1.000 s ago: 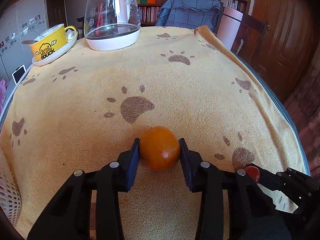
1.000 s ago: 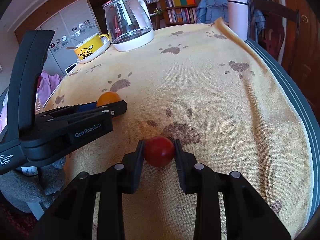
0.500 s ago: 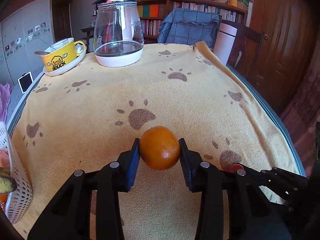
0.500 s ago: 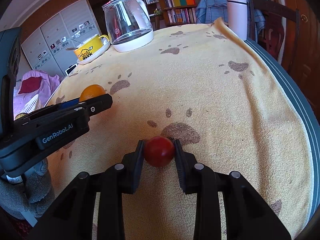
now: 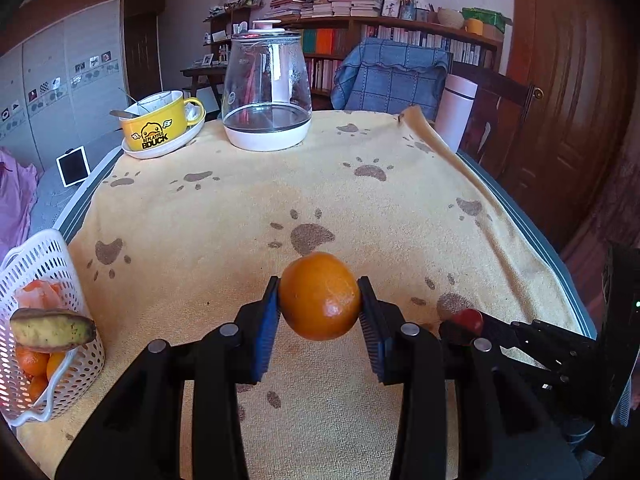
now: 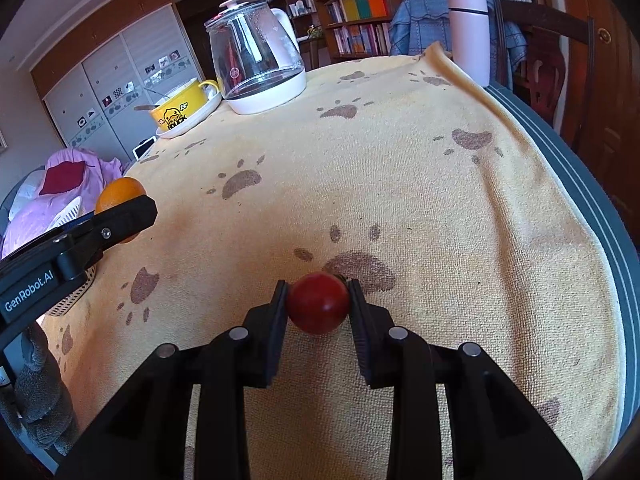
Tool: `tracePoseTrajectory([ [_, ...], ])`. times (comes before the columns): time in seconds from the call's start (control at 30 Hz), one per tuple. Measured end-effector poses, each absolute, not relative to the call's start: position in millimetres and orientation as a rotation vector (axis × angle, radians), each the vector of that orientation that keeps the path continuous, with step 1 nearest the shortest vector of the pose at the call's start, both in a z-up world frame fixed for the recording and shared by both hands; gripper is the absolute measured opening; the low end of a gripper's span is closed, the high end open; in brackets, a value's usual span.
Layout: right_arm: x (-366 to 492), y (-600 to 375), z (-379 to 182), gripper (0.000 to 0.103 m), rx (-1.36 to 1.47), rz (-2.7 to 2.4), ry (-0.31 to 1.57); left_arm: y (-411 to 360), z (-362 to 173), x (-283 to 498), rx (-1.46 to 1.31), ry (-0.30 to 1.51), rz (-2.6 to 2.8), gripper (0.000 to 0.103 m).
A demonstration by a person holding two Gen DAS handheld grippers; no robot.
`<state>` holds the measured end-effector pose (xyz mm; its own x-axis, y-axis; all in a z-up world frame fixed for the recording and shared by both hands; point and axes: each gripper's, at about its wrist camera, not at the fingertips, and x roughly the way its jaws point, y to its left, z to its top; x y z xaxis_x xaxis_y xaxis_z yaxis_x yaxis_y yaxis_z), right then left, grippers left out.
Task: Organize fruits
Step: 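Carry the orange into the basket and open the left tool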
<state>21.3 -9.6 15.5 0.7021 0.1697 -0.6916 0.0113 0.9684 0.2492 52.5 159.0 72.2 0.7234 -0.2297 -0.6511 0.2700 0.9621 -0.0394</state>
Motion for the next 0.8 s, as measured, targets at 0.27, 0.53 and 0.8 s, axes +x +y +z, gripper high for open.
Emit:
tracePoseTrajectory([
  [0.27,17,-10,19,0.030,0.242,0.103,0.758,179,81,38,0.040,0.690,-0.234,0.039],
  [0.53,13,-9,22,0.030,0.239,0.108,0.741,200,95,20,0.062,0.629,-0.153,0.039],
  [0.8,13,-7,22,0.030,0.222,0.099,0.743,225,102,10,0.049,0.601,-0.099,0.039],
])
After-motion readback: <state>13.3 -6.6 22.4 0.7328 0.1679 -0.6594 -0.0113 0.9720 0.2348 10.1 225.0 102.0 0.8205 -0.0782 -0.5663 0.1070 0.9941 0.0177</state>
